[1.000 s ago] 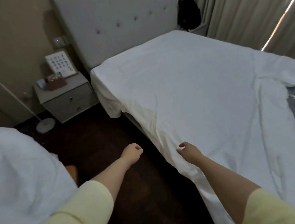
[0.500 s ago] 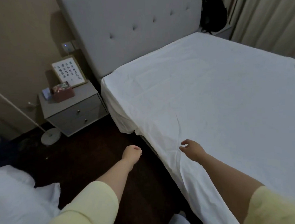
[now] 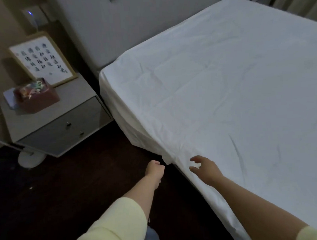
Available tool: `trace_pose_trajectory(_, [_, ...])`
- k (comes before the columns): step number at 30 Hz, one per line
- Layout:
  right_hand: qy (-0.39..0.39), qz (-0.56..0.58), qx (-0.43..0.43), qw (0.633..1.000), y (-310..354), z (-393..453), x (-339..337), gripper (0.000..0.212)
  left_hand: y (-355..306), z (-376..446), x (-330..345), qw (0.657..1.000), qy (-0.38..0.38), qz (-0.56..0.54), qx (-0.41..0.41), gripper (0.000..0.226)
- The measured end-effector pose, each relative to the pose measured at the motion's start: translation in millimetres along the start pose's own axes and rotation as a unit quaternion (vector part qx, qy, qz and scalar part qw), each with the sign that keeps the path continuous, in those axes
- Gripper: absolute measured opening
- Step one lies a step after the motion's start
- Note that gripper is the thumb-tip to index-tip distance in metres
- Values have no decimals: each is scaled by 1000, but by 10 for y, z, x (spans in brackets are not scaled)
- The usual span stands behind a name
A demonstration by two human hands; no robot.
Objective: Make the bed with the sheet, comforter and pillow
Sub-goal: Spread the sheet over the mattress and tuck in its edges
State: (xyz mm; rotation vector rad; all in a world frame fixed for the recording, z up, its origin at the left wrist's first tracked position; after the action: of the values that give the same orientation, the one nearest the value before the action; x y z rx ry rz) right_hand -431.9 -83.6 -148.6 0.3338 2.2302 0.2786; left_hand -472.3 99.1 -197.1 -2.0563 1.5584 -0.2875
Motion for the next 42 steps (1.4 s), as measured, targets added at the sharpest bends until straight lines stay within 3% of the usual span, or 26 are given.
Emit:
trace_pose_trajectory(6, [-42,-124,-45,990,621,929,491,62,135,988,-6,987,26,-114,-107,60])
trace_pose_trajectory(11, [-79,-211,-50,973,614,1479,626,77,131,1651,232,961,29,-232,-147,60])
trace_pose_trajectory(13, [-78,-206,-44,975,555,1593,702,81,133,1765,346,942,48,-279,-182,55])
trace_pose_trajectory(16, [-80,-213,-42,973,501,1684,827,85,68,1824,630,912,127,-340,-190,16])
trace_pose_trajectory(19, [-88,-227,-43,969,497,1711,827,84,24,1897,685,916,88,-364,-147,22])
trace_pose_trajectory(22, [-44,-228,-32,972,568,1657,844,91,40,1842,228,968,-18,-246,-48,37])
trace_pose_trajectory(24, [-1,-227,-33,973,703,1586,878,93,215,1751,-411,981,-110,-158,-24,40])
trace_pose_trajectory(27, [54,-227,-49,971,921,1463,969,88,730,1631,-1555,963,-253,-48,-82,45])
trace_pose_trajectory(29, [86,-220,-53,970,1006,1428,1047,81,1014,1590,-2113,943,-306,4,-131,47])
trace_pose_trajectory(32, [116,-220,-46,967,999,1392,1123,71,1095,1567,-2266,940,-282,71,-178,58])
trace_pose_trajectory(35, [121,-201,-44,971,952,1327,1100,65,655,1570,-1856,964,-214,116,-105,70])
trace_pose_trajectory(42, [78,-150,-13,985,507,877,487,56,-182,1150,-716,983,-98,157,9,57])
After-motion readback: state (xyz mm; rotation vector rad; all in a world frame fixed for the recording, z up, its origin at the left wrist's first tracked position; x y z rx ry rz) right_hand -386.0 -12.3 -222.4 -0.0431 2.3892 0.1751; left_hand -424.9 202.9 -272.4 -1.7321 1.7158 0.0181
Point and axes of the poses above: each hand's wrist, its own z-axis towards the middle knuckle, its own x-axis out of the palm, y = z × x, the point moved 9 cm from there along z, towards the middle knuckle, and after that the axes turned 15 degrees about -z, right-handed, at the moved point
